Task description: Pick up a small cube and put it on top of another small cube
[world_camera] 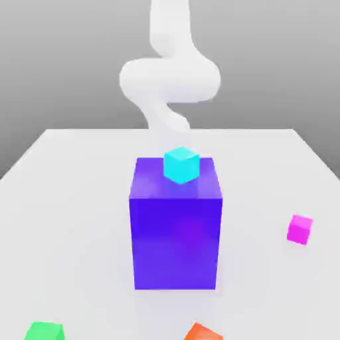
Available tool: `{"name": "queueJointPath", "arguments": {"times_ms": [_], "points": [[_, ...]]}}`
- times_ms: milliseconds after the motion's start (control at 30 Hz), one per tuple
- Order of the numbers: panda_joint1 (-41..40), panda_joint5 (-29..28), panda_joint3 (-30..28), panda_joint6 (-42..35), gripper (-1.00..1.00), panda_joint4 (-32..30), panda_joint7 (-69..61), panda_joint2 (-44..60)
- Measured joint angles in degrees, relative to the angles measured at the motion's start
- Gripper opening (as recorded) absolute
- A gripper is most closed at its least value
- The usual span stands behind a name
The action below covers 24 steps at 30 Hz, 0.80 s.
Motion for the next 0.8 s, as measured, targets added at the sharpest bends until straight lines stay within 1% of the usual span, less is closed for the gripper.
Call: {"name": "queueJointPath", "arguments": {"times_ms": [433, 800], "points": [[17.47, -3.89, 2.47, 11.17, 0.00, -9.90, -31.10, 18.05], [30.59, -4.20, 5.63, 20.60, 0.00, -18.20, -59.16, 32.96]]}}
